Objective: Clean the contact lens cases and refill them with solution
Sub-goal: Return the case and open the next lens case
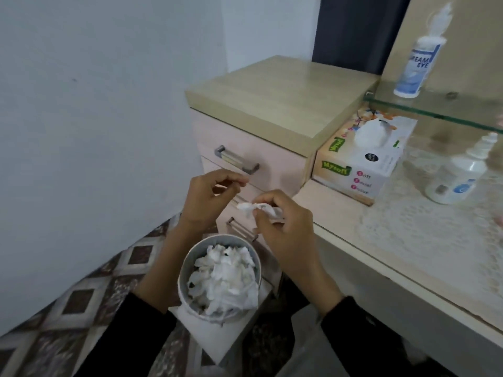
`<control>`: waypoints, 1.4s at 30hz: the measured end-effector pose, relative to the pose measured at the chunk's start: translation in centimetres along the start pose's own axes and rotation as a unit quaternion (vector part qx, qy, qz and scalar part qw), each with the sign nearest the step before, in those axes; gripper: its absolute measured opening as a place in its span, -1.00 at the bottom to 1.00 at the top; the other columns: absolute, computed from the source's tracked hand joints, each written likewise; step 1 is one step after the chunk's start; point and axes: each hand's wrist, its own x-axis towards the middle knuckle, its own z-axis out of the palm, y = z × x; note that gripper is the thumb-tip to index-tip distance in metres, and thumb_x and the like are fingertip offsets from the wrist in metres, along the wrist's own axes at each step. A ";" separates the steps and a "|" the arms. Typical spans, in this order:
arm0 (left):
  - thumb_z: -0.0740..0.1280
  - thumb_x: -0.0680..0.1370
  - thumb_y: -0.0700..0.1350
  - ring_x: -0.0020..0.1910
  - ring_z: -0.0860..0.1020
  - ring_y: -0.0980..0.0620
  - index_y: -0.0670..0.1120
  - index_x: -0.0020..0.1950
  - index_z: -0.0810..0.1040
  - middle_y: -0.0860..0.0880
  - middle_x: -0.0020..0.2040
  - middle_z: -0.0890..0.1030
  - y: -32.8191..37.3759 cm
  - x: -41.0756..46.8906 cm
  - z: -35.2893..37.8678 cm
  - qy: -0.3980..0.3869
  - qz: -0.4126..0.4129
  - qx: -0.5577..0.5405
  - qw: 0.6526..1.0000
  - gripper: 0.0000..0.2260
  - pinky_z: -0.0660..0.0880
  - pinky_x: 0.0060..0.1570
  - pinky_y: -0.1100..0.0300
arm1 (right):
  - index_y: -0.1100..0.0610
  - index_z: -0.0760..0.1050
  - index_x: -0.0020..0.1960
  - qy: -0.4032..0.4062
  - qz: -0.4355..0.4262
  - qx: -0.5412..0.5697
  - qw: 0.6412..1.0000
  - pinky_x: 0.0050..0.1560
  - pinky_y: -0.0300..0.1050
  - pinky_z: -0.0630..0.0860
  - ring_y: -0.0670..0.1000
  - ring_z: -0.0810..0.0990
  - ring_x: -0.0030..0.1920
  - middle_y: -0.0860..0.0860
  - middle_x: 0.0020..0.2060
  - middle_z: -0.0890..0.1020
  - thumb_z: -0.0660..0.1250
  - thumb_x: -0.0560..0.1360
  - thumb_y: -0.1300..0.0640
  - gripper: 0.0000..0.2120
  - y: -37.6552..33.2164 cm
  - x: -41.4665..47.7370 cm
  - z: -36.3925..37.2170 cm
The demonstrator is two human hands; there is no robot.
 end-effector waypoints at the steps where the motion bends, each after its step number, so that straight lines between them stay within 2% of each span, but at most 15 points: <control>1: 0.34 0.50 -0.34 -0.13 0.64 0.09 -0.13 -0.02 0.67 0.00 -0.10 0.69 -0.8 -0.3 -0.5 0.002 -0.009 0.005 1.000 -0.83 0.56 -0.09 0.22 | 0.11 0.54 -0.08 -0.012 0.000 -0.008 1.000 -0.21 -0.22 0.58 -0.15 0.59 -0.16 -0.10 -0.22 0.61 0.34 0.50 0.31 -0.88 0.3 0.0 1.1; 6: 0.33 0.52 -0.32 -0.12 0.63 0.14 -0.01 -0.05 0.66 0.16 -0.14 0.68 -4.2 -2.0 -2.5 0.011 -0.059 0.014 0.998 -0.78 0.55 -0.06 0.26 | 0.13 0.54 -0.05 -0.065 0.046 -0.029 0.996 -0.07 -0.28 0.52 -0.11 0.57 -0.08 -0.03 -0.14 0.63 0.31 0.50 0.30 -0.90 2.8 -0.3 5.7; 9: 0.33 0.51 -0.33 -0.13 0.63 0.12 -0.05 -0.03 0.66 0.07 -0.09 0.68 -6.2 -2.9 -3.3 0.015 -0.075 0.028 0.997 -0.79 0.57 -0.05 0.21 | 0.11 0.55 0.03 -0.128 0.087 -0.049 0.987 0.01 -0.23 0.51 -0.10 0.58 -0.03 -0.05 -0.06 0.64 0.35 0.49 0.24 -0.87 4.8 -0.6 7.4; 12: 0.35 0.51 -0.32 -0.12 0.63 0.13 -0.08 -0.02 0.67 0.05 -0.08 0.68 -7.8 -3.7 -3.8 0.016 -0.090 0.037 0.995 -0.81 0.56 -0.02 0.20 | 0.08 0.55 0.20 -0.215 0.175 -0.056 0.959 0.17 -0.12 0.51 -0.04 0.57 0.13 -0.03 0.13 0.62 0.41 0.47 0.19 -0.69 6.0 -1.2 8.4; 14: 0.35 0.51 -0.31 -0.10 0.63 0.11 -0.07 -0.01 0.67 0.04 -0.06 0.68 -8.5 -4.2 -3.9 0.016 -0.102 0.040 0.994 -0.81 0.55 -0.01 0.21 | 0.06 0.56 0.21 -0.231 0.197 -0.058 0.951 0.15 -0.26 0.48 -0.07 0.56 0.15 -0.05 0.14 0.62 0.40 0.49 0.20 -0.70 6.1 -1.7 8.7; 16: 0.35 0.51 -0.30 -0.08 0.63 0.13 0.02 -0.04 0.66 0.06 -0.05 0.68 -8.9 -4.6 -4.0 0.019 -0.109 0.039 0.993 -0.77 0.54 -0.01 0.26 | 0.07 0.59 0.17 -0.221 0.202 -0.062 0.952 0.04 -0.46 0.40 -0.13 0.55 0.08 -0.10 0.06 0.62 0.36 0.51 0.25 -0.74 6.2 -2.0 8.6; 18: 0.36 0.50 -0.32 -0.09 0.62 0.16 0.12 -0.08 0.62 0.10 -0.07 0.67 -8.9 -4.8 -3.8 0.019 -0.104 0.042 0.993 -0.70 0.52 -0.04 0.34 | 0.10 0.61 0.13 -0.208 0.213 -0.063 0.952 -0.04 -0.54 0.37 -0.12 0.56 0.02 -0.12 -0.03 0.59 0.33 0.50 0.30 -0.76 6.4 -1.7 8.2; 20: 0.35 0.50 -0.33 -0.10 0.61 0.21 0.13 -0.10 0.61 0.15 -0.09 0.65 -8.6 -4.7 -3.6 0.017 -0.101 0.040 0.994 -0.68 0.49 -0.07 0.41 | 0.11 0.62 0.12 -0.197 0.222 -0.068 0.952 0.01 -0.42 0.45 -0.06 0.60 0.05 -0.07 0.01 0.63 0.34 0.49 0.31 -0.75 6.6 -1.1 7.7; 22: 0.35 0.50 -0.35 -0.10 0.60 0.24 0.06 -0.08 0.63 0.17 -0.08 0.64 -8.2 -4.5 -3.3 0.011 -0.095 0.035 0.995 -0.72 0.48 -0.08 0.44 | 0.11 0.62 0.13 -0.187 0.215 -0.073 0.956 0.03 -0.29 0.50 -0.07 0.60 0.04 -0.02 0.06 0.66 0.34 0.48 0.30 -0.74 6.3 -0.5 7.0; 26: 0.34 0.52 -0.32 -0.09 0.62 0.15 0.04 -0.04 0.64 0.13 -0.08 0.66 -7.1 -3.6 -2.6 -0.003 -0.078 0.019 0.997 -0.75 0.53 -0.09 0.35 | 0.05 0.62 0.08 -0.160 0.200 -0.023 0.966 -0.02 -0.41 0.48 -0.22 0.57 0.04 -0.08 0.05 0.65 0.32 0.50 0.29 -0.76 4.5 0.6 5.0; 31: 0.32 0.53 -0.33 -0.07 0.62 0.13 -0.08 0.00 0.66 0.05 -0.06 0.68 -3.9 -1.6 -1.0 -0.029 -0.027 0.006 0.999 -0.80 0.55 -0.02 0.25 | -0.06 0.59 0.01 -0.125 0.148 0.001 0.981 -0.01 -0.46 0.45 -0.24 0.58 0.07 -0.15 0.06 0.65 0.34 0.51 0.24 -0.79 1.0 1.4 2.0; 36: 0.33 0.52 -0.33 -0.06 0.62 0.13 -0.12 0.02 0.66 0.03 -0.06 0.67 0.0 0.5 1.2 -0.047 0.038 0.000 0.998 -0.82 0.54 -0.03 0.28 | 0.06 0.63 0.00 -0.088 0.131 0.007 0.988 0.04 -0.12 0.59 -0.16 0.61 0.02 -0.10 -0.02 0.68 0.33 0.49 0.29 -0.81 -1.2 1.3 -1.9; 38: 0.33 0.52 -0.34 -0.07 0.62 0.16 -0.12 0.01 0.65 0.04 -0.06 0.67 2.0 1.1 2.4 -0.058 0.061 -0.007 0.996 -0.82 0.52 -0.05 0.34 | 0.11 0.64 0.01 -0.078 0.127 0.003 0.989 0.00 -0.16 0.59 -0.17 0.61 0.00 -0.07 -0.03 0.68 0.32 0.50 0.32 -0.80 -1.7 1.1 -3.9; 40: 0.33 0.52 -0.33 -0.07 0.61 0.19 -0.10 0.01 0.64 0.06 -0.06 0.66 3.8 1.6 3.7 -0.069 0.091 -0.012 0.993 -0.82 0.48 -0.06 0.40 | 0.12 0.64 0.00 -0.061 0.119 0.003 0.991 -0.06 -0.30 0.56 -0.18 0.60 -0.01 -0.07 -0.04 0.68 0.33 0.49 0.34 -0.80 -1.9 0.7 -6.0; 42: 0.33 0.51 -0.28 -0.06 0.60 0.18 -0.09 0.02 0.65 0.07 -0.06 0.66 5.4 2.0 5.2 -0.084 0.120 -0.021 0.989 -0.83 0.48 -0.05 0.38 | 0.12 0.65 -0.01 -0.038 0.115 -0.002 0.993 -0.05 -0.34 0.53 -0.17 0.60 -0.01 -0.08 -0.05 0.68 0.34 0.49 0.35 -0.81 -1.8 0.3 -8.4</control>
